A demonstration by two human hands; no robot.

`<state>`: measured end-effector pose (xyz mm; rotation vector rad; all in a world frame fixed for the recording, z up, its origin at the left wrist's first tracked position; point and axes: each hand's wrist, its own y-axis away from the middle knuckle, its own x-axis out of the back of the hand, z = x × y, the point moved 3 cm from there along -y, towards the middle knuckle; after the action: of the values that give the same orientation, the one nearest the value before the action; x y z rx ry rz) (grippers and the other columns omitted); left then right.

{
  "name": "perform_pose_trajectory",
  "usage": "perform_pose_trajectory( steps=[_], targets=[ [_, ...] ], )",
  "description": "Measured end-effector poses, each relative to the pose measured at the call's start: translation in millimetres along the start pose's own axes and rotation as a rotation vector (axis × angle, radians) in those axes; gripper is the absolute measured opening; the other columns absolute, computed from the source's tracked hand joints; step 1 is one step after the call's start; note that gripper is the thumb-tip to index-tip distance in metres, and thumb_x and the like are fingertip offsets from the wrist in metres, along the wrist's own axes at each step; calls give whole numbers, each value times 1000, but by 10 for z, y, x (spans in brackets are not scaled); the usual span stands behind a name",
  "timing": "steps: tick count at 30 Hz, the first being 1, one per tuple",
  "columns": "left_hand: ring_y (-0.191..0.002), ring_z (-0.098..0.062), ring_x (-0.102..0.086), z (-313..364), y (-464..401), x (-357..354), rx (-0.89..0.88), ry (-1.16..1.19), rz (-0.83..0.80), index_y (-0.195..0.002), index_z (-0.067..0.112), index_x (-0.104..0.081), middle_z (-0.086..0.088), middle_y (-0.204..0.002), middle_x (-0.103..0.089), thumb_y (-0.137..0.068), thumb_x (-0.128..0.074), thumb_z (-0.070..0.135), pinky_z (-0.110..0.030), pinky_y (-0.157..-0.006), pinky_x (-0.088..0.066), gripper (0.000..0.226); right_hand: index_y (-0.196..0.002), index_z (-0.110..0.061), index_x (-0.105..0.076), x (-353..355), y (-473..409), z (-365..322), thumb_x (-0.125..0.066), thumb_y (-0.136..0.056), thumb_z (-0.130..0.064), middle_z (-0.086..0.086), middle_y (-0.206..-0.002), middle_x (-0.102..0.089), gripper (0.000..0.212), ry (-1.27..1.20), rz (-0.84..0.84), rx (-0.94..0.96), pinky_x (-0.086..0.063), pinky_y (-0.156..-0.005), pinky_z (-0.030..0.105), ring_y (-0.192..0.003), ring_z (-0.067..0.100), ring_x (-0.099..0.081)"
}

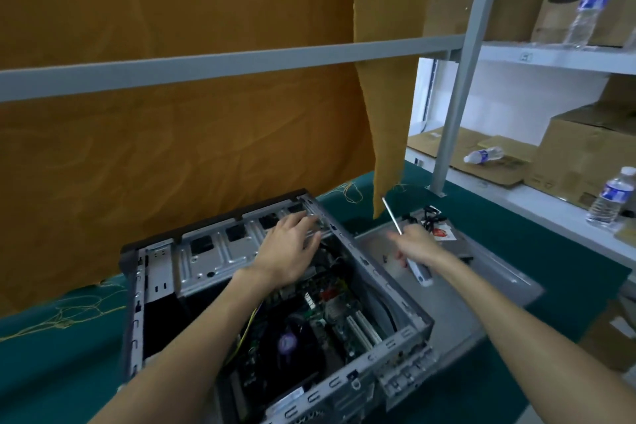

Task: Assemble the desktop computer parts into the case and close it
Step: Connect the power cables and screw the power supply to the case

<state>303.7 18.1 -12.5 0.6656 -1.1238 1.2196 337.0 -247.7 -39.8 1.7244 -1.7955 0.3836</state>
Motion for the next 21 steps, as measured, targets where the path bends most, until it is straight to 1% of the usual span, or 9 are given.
perform_pose_trajectory(
  steps=[2,4,6,8,12,15,17,19,21],
  targets=[
    [-150,-23,-27,-52,-61,-115,9,-61,21,-155,25,-37,0,-160,-36,-109,-26,49,-45,-121,-27,53,-77,-9,-56,-98,-159,191,-60,-98,-26,8,-62,-58,27,114,15,5,-47,-54,34,-53,25,-56],
    [-151,-19,-28,-103,-35,-228,0,-191,74,-156,26,-35,5,-159,-39,-108,-18,53,-44,-120,-29,59,-75,-12,-56,-189,-276,328,-67,-89,-23,6,-65,-59,21,164,21,3,-45,-55,32,-59,26,-59],
    [-150,-18,-30,-122,-27,-283,-11,-239,96,-157,26,-35,7,-159,-41,-106,-16,56,-42,-119,-31,62,-82,-17,-60,-240,-361,418,-71,-83,-21,4,-77,-67,12,204,38,16,-50,-64,34,-74,27,-65],
    [-148,-18,-35,-102,-35,-277,-8,-245,119,-155,25,-39,8,-157,-44,-106,-19,56,-43,-116,-36,61,-94,-21,-61,-230,-430,485,-73,-83,-21,4,-91,-71,16,277,73,25,-53,-73,35,-88,29,-67],
    [-145,-19,-38,-43,-39,-260,-4,-255,136,-152,24,-44,8,-155,-44,-106,-24,54,-45,-115,-39,58,-102,-18,-66,-272,-558,622,-72,-90,-16,9,-105,-74,14,303,63,37,-54,-78,34,-96,29,-68],
    [-146,-18,-36,-28,-38,-240,9,-228,122,-152,25,-43,9,-157,-43,-106,-26,54,-46,-116,-37,57,-89,-25,-63,-356,-567,686,-72,-91,-27,5,-99,-73,10,310,63,30,-50,-75,31,-95,26,-70],
    [-147,-17,-34,-17,-36,-238,14,-225,118,-153,25,-42,10,-157,-42,-106,-26,54,-45,-117,-37,57,-93,-23,-67,-394,-561,698,-72,-93,-34,2,-96,-73,12,311,85,39,-49,-73,30,-91,24,-69],
    [-147,-16,-34,-11,-28,-242,14,-226,123,-153,25,-42,10,-157,-41,-106,-26,54,-45,-117,-37,58,-103,-20,-71,-412,-576,706,-64,-100,-26,3,-101,-74,10,335,118,41,-49,-72,29,-91,22,-68],
    [-147,-16,-34,-14,-25,-237,19,-229,127,-153,26,-41,11,-157,-41,-105,-25,55,-44,-117,-37,58,-102,-20,-73,-414,-586,720,-60,-101,-19,3,-102,-73,13,331,159,36,-49,-72,29,-89,22,-68]
  ],
)
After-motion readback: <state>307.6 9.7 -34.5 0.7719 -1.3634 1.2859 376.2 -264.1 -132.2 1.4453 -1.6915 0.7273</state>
